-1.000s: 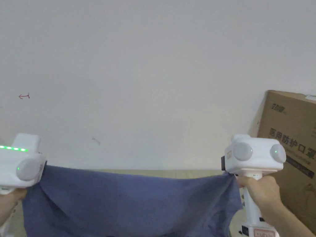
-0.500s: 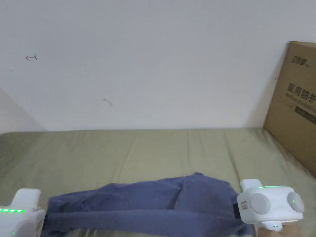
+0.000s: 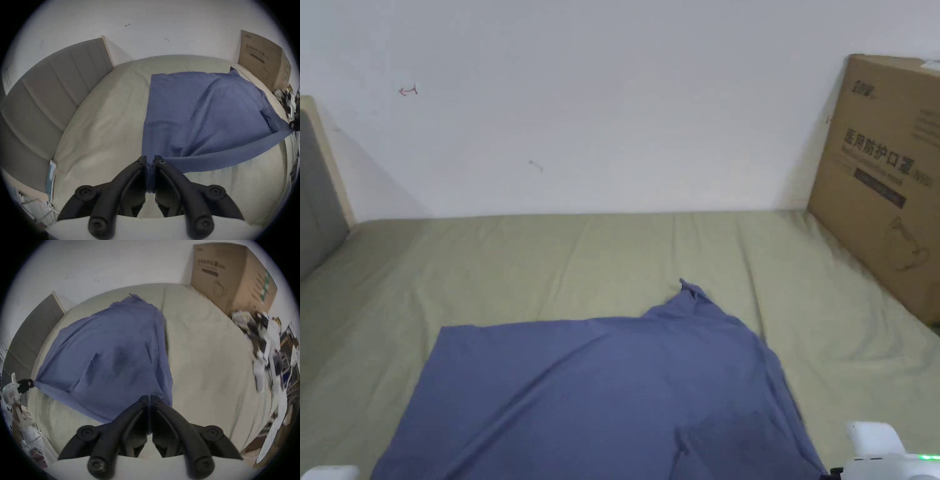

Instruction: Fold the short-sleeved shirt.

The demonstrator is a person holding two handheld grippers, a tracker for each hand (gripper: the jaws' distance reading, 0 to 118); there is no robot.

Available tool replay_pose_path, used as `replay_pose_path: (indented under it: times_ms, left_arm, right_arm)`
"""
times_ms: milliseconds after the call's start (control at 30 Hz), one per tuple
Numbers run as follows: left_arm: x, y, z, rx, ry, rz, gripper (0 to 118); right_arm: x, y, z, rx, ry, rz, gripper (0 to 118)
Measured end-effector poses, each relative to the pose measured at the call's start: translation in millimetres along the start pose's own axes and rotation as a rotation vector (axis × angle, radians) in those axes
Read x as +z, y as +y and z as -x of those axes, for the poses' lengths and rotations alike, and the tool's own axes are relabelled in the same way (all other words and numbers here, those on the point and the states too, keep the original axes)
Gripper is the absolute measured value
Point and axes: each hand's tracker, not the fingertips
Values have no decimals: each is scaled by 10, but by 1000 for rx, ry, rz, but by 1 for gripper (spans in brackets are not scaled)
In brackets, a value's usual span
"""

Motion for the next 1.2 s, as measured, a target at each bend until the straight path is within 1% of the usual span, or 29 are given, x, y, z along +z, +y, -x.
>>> replay_pose_path:
  times_ms: [100,200,233,367,400,433,467,500,533,567,633,733,800,833,867,900,933,967,1033,1100,1167,1200]
  left_arm:
    - [283,-298,64,4,10,1,7]
    - [447,-474,108,17,2,11,7]
    - [497,-537,102,6,9,9,7]
    - [585,-691,78,-14,4,3,9]
    - [587,-718,57,-16,3,8,14]
    - [584,-726,44,-19,-4,19,33]
    - [588,-734,35,-9,-7,27,59]
    - [597,-746,38,5,-1,28,82]
    - [613,-751,52,29,-12,31,92]
    - [646,-755,68,51,-39,26,92]
    - [756,-746,82,71,-58,6,92]
    - [921,-724,87,61,-75,-17,92]
    - [1033,-717,90,60,-111,-43,89]
    - [1094,-728,89,64,-133,-52,77]
    - [1127,-739,83,71,-149,-61,57]
    - [1159,-767,74,75,-154,-67,28]
    - [1196,-796,36,75,-151,-66,1]
    - [1209,-836,23,73,-155,-65,1]
    - [1191,-908,27,95,-188,-39,0]
    - [1121,-965,95,143,-207,-38,0]
    - [1087,-1029,115,131,-196,-21,0]
    - [1075,-1059,131,123,-181,-25,3]
  right_arm:
    - [120,-500,-21,-1,9,9,4]
    - [157,-855,-106,-79,36,42,3]
    - [183,-945,-125,-94,41,38,4]
    - [209,-1078,-125,-60,13,16,4]
    - [199,-1064,-123,-55,15,15,4]
    - [193,-1043,-122,-51,11,7,16]
    - [190,-1029,-112,-51,7,5,34]
    - [190,-1009,-91,-41,-18,8,53]
    - [214,-1006,-84,-32,-62,-12,67]
    - [231,-993,-80,-28,-67,-27,64]
    - [332,-960,-82,-40,-60,-53,63]
    - [481,-930,-71,-61,-5,-96,64]
    - [566,-936,-5,-34,-2,-122,64]
    - [621,-942,25,-10,-3,-147,63]
    - [649,-952,49,-2,-4,-158,60]
    - [675,-966,79,6,3,-164,49]
    - [687,-979,104,6,6,-166,20]
    - [686,-995,124,-4,12,-166,2]
    - [650,-1029,144,-6,46,-159,1]
    - [589,-1041,174,3,33,-139,1]
    - [562,-1055,182,4,35,-128,1]
    - [558,-1055,184,3,39,-123,1]
